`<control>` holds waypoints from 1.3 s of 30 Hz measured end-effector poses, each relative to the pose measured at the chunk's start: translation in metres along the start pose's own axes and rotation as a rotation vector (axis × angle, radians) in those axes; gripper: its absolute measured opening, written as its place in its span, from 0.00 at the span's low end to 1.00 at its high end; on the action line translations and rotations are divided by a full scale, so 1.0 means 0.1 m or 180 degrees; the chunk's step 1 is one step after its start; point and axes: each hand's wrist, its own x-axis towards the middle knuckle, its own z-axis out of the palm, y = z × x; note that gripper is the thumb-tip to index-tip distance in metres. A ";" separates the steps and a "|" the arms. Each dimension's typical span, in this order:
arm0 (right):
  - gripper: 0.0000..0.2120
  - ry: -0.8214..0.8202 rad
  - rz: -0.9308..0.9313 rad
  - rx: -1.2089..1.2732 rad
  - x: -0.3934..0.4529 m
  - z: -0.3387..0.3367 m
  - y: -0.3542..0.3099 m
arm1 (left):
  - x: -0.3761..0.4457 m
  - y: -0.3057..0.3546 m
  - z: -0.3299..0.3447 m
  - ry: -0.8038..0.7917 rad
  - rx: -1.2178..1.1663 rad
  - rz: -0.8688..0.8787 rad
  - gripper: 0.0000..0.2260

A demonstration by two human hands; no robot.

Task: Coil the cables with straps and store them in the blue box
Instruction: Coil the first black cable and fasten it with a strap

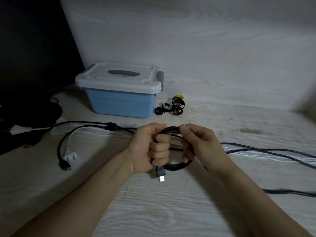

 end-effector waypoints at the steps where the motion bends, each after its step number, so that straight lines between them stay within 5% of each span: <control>1: 0.17 -0.0036 -0.0234 -0.0436 0.00 -0.01 0.02 | 0.00 0.00 0.00 0.0202 0.0059 0.0117 0.16; 5: 0.15 0.0105 -0.1003 -0.2267 0.03 -0.27 0.03 | -0.05 0.11 -0.05 0.0531 -0.0264 0.0673 0.18; 12: 0.10 0.0782 -0.1049 -0.2961 0.09 -0.73 -0.01 | -0.15 0.40 -0.27 0.1132 -0.1344 0.1690 0.22; 18: 0.07 0.0222 -0.0992 -0.3215 0.07 -0.50 0.07 | -0.13 0.33 -0.26 0.1350 -0.1620 0.1947 0.20; 28: 0.16 -0.0779 -0.0975 -0.3596 -0.10 -0.02 0.14 | -0.11 0.34 -0.14 0.0829 -0.1097 0.1938 0.17; 33: 0.19 -0.1202 -0.1183 -0.3429 -0.12 0.03 0.10 | -0.02 0.23 -0.04 0.1086 -0.0741 0.1963 0.17; 36: 0.14 -0.1370 -0.1357 -0.3393 -0.13 0.07 0.09 | 0.04 0.16 0.03 0.1220 -0.0087 0.2165 0.13; 39: 0.07 -0.1417 -0.1608 -0.3329 -0.13 0.08 0.07 | 0.04 0.07 0.01 0.1319 0.1384 0.2357 0.13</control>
